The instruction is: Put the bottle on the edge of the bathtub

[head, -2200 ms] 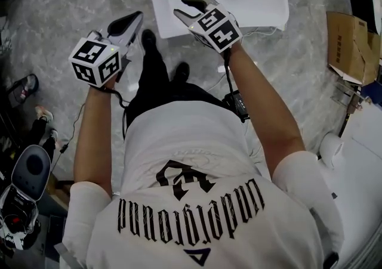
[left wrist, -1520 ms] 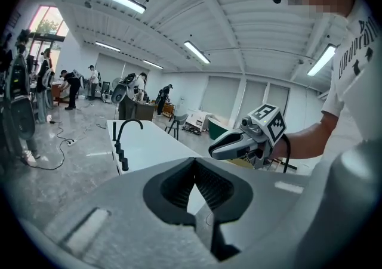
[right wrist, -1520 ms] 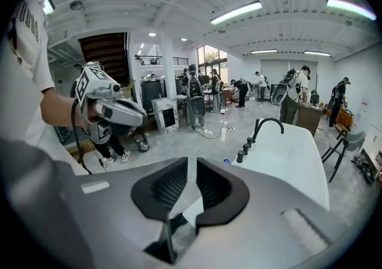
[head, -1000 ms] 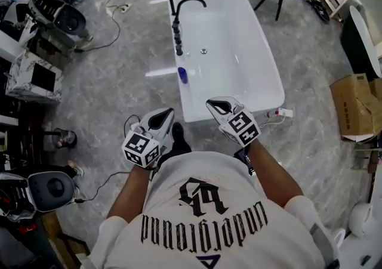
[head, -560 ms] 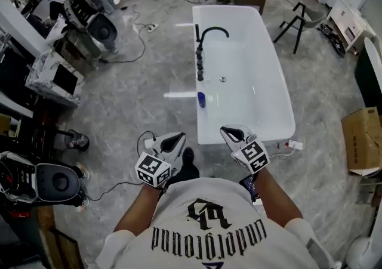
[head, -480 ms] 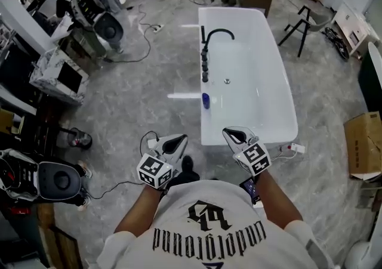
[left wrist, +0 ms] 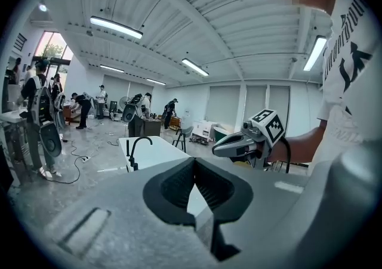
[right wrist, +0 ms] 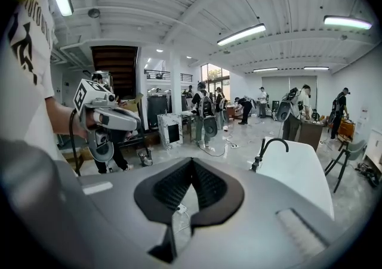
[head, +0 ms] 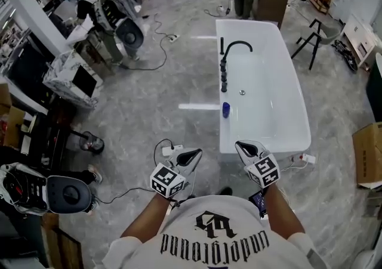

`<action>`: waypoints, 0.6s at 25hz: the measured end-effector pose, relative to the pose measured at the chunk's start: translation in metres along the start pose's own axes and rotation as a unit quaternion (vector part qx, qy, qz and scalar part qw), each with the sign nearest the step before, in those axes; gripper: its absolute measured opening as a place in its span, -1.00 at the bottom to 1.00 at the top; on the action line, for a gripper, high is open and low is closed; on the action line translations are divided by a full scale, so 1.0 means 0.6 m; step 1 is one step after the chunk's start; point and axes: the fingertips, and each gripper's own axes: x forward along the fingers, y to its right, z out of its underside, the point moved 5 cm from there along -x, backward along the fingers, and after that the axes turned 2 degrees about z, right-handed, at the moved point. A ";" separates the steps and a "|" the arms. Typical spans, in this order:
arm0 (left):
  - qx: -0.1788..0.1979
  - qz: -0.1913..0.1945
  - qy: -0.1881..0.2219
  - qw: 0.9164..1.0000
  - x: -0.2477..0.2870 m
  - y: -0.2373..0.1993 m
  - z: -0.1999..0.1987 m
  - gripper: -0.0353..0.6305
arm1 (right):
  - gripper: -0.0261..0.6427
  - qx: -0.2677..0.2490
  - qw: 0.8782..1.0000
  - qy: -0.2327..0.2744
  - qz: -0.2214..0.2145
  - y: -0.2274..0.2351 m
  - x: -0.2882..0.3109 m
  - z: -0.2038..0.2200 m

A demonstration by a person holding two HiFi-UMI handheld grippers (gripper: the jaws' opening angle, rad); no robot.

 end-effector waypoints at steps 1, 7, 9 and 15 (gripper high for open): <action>-0.001 0.004 -0.001 1.000 -0.014 -0.001 0.005 -0.87 | -0.92 0.003 1.000 0.001 0.004 -0.014 0.002 0.000; 0.001 0.020 -0.004 1.000 -0.104 -0.018 0.034 -0.87 | -0.92 0.007 1.000 0.004 0.018 -0.105 0.019 -0.008; 0.005 0.029 -0.003 1.000 -0.132 -0.026 0.034 -0.87 | -0.92 0.012 1.000 0.005 0.024 -0.131 0.027 -0.015; 0.008 0.042 -0.007 0.999 -0.224 -0.044 0.046 -0.87 | -0.92 0.016 0.999 0.005 0.035 -0.218 0.049 -0.034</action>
